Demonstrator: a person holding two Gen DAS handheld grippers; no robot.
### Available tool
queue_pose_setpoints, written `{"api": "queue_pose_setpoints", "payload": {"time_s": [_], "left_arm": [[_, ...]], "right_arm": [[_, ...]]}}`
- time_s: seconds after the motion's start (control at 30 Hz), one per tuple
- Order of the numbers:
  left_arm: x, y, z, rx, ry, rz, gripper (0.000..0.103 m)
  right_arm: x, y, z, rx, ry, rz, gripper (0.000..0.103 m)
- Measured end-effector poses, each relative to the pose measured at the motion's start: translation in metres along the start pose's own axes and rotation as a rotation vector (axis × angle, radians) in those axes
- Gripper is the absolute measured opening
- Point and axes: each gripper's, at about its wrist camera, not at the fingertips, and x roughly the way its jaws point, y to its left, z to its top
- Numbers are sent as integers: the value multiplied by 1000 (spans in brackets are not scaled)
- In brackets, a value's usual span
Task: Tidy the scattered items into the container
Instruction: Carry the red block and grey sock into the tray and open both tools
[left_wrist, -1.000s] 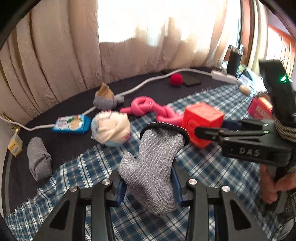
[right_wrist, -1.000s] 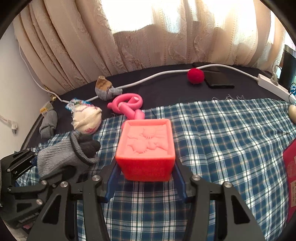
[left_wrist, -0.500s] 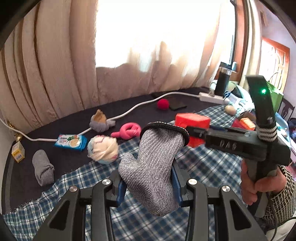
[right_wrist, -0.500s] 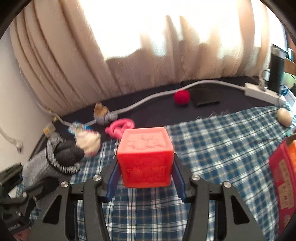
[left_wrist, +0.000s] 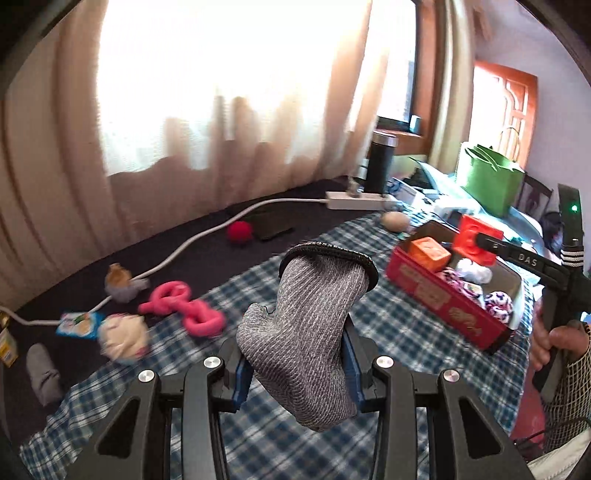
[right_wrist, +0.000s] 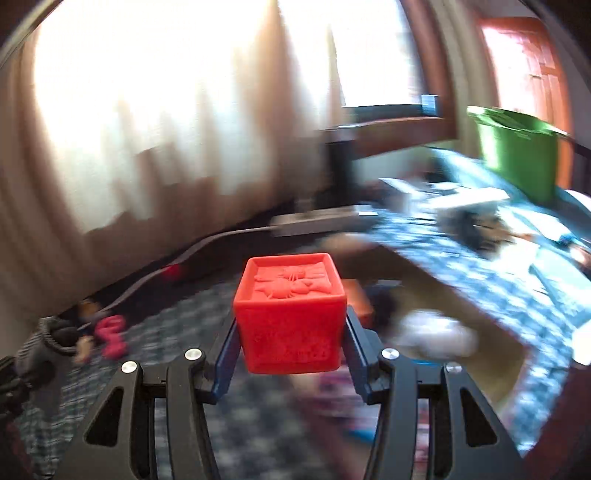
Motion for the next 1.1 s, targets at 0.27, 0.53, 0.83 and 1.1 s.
{"api": "queue_pose_setpoints", "payload": {"time_s": [0.27,0.53,0.83,1.1], "left_arm": [[24,-49,10,50,35,-68,43],[36,-77,15,86,66,-76,43],[46,-97,18,97,88,-114,43],[52,-114,25,105,93,-161,43]], "right_arm": [[-6,-82,-12,58,34,-133,55],[12,-95,-19,28,61,-134,55],[31,-84,-17,-106,66,-138,56],[34,-91,-18,-105,79,-132,59]]}}
